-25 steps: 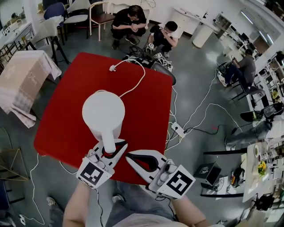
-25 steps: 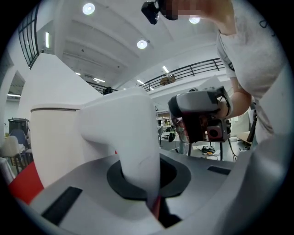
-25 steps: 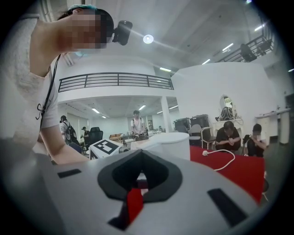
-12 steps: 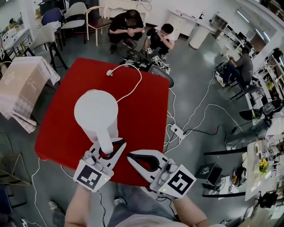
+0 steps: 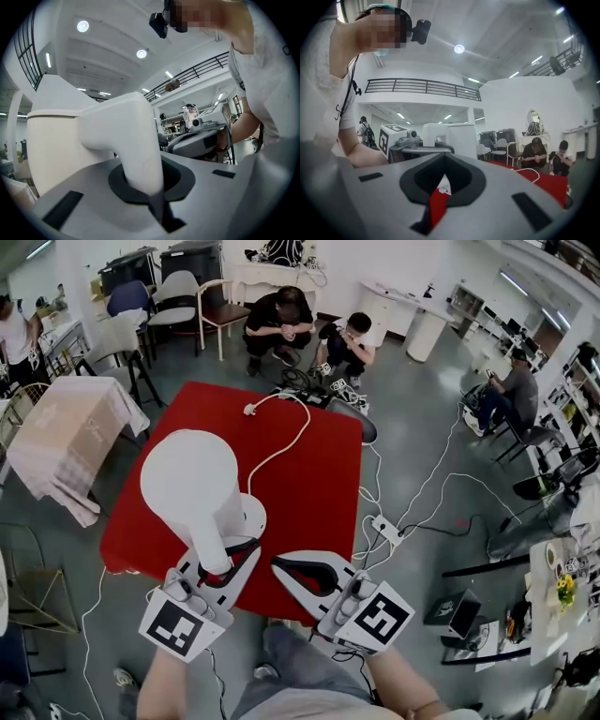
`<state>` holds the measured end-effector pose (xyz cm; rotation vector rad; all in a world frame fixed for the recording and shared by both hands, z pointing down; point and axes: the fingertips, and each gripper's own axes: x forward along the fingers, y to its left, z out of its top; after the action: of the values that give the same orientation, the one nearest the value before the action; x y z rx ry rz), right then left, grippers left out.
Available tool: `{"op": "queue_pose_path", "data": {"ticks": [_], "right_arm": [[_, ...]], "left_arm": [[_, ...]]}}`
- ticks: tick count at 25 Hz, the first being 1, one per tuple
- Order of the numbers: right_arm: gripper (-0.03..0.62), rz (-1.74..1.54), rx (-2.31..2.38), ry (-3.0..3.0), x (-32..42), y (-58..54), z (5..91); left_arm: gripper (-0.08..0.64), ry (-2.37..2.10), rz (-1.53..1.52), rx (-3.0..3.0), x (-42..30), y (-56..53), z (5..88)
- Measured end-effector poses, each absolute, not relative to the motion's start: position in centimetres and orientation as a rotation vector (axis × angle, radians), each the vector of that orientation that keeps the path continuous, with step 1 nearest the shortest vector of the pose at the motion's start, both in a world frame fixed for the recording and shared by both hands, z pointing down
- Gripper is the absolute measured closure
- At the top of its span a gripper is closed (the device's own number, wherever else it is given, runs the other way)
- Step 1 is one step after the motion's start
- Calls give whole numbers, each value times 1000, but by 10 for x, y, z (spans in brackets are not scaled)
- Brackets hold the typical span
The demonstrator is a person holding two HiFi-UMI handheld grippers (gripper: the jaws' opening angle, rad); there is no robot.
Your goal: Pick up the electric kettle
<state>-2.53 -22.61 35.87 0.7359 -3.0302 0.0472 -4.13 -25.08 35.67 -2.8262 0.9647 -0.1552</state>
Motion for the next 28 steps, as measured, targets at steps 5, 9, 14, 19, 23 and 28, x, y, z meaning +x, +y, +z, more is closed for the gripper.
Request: {"op": "queue_pose_path", "data": {"ticks": [5,9,14,19,23,28], "right_arm": [[584,23,721,-3052,-34,-185,348],[584,-5,732,-3058,-36,-153,340],[584,-45,735,-3073,-39,-109,331],[584,-72,718,-3090,-44,-75,323],[584,-87,689,-3116,-48,-58,318],[584,-96,640,-3146,-58,-43,310]], "left_arm": [[545,1010,-175,-2811,-52,-197,339],[545,1021,-149,-2820,-57,-154,327],[545,1028,-167,-2803,-59,-102,322],[545,1050,-152,-2818,-61,-64,317],[545,1091,-144,-2814,-65,-46,316],[545,1127,-157,-2777,-73,-33,310]]}}
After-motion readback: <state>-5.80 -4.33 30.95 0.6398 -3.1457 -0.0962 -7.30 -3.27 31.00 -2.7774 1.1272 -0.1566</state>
